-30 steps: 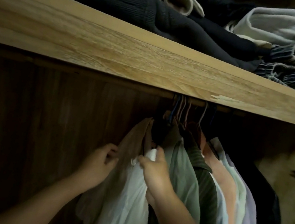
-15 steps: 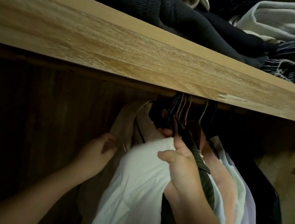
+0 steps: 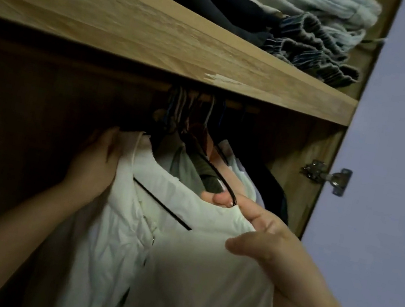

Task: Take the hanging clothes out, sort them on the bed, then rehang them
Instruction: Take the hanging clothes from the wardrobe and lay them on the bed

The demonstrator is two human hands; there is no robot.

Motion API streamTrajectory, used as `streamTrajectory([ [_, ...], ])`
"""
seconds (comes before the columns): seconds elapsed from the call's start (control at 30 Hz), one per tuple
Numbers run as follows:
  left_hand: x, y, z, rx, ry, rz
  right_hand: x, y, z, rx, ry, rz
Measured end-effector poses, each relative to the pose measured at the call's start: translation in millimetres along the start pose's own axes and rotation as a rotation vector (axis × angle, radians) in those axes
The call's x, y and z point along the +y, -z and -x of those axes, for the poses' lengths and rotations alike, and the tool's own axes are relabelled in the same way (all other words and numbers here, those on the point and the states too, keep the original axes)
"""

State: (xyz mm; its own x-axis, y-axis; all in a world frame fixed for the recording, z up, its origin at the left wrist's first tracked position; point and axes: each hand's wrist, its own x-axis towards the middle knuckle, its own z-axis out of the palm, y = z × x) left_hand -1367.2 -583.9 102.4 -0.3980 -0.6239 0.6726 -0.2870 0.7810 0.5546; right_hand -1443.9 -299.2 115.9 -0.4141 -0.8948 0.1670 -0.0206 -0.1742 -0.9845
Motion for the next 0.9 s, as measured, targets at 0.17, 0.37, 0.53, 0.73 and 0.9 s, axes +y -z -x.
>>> streamTrajectory([
  [0.17, 34.9, -16.2, 27.7, -0.056, -0.253, -0.094, -7.6, 30.4, 65.7, 0.015, -0.026, -0.027],
  [0.37, 100.1, -23.3, 91.8, -0.100, -0.358, -0.051, -16.7, 71.3, 165.5, 0.117, -0.079, 0.051],
  [0.53, 159.3, -34.0, 152.2, -0.053, -0.368, 0.006, -31.0, 101.2, 252.3, 0.276, -0.082, 0.308],
  [0.73, 230.3, -44.9, 213.3, -0.051, -0.526, 0.024, -36.6, 128.4, 334.2, 0.711, -0.147, 0.823],
  [0.9, 279.9, -71.1, 243.6, -0.200, -0.611, 0.203, -31.7, 138.5, 393.0, 0.982, -0.164, 0.988],
])
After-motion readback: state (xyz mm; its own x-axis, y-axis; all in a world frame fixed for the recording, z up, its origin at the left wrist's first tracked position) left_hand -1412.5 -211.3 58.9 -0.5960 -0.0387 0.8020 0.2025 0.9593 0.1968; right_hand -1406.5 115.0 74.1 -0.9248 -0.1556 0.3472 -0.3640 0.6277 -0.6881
